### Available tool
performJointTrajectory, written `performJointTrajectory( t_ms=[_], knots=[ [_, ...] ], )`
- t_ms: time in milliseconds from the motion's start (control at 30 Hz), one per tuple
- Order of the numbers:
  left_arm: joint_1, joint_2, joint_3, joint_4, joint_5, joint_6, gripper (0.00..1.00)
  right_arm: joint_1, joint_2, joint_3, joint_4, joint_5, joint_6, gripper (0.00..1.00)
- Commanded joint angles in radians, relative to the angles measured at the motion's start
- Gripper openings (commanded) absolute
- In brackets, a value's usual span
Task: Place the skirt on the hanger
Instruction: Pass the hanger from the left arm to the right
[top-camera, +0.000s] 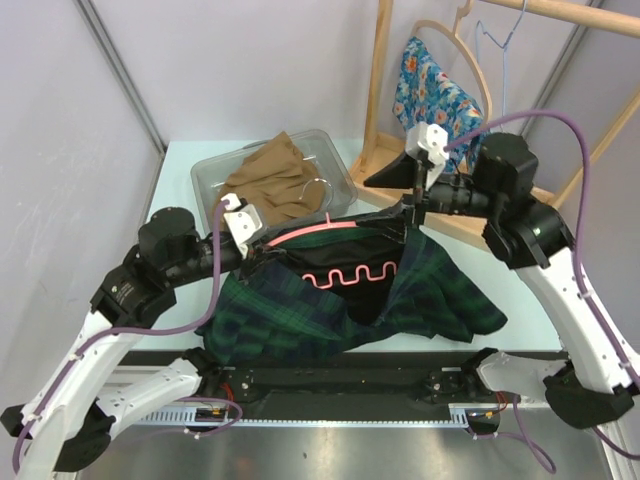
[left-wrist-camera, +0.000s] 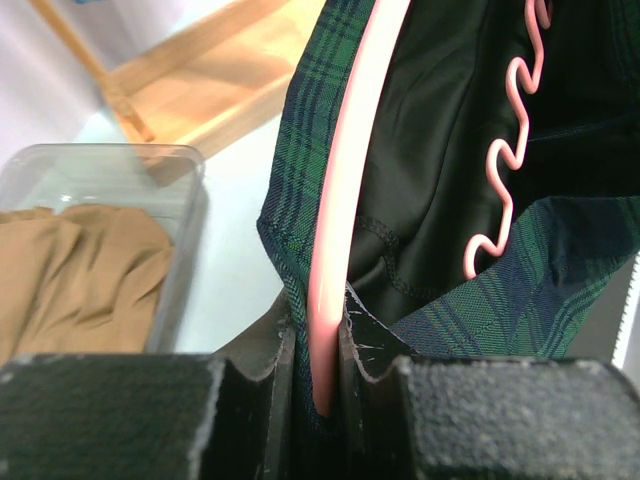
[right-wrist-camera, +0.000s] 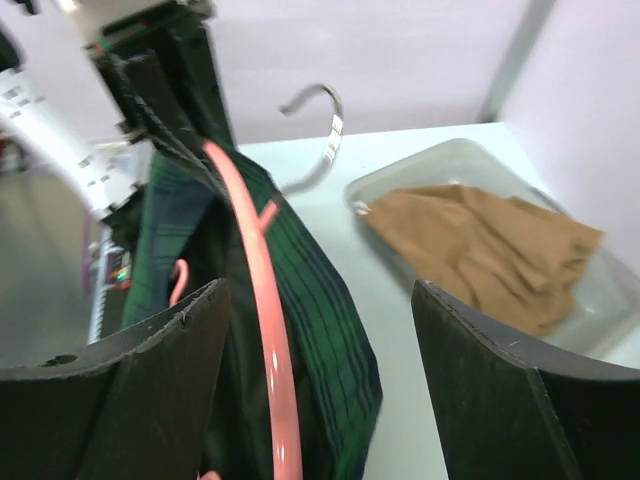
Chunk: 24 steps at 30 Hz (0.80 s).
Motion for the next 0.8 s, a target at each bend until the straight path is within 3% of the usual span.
performJointTrajectory(
  t_ms=[0, 200, 500, 767],
  knots=[
    [0.004, -0.002, 0.045, 0.109, 0.096, -0.022, 0.0, 0.018, 0.093, 0.131, -0.182, -0.13, -0.058, 0.78],
    [0.004, -0.009, 0.022, 0.123, 0.086, -0.028, 0.0, 0.02, 0.206, 0.219, -0.325, -0.238, -0.075, 0.72],
    [0.004, -0.004, 0.002, 0.137, 0.09, -0.043, 0.0, 0.05, 0.263, 0.237, -0.358, -0.272, -0.065, 0.6],
    [0.002, 0.002, -0.016, 0.151, 0.093, -0.054, 0.0, 0.118, 0.298, 0.225, -0.328, -0.232, -0.045, 0.21]
  ],
)
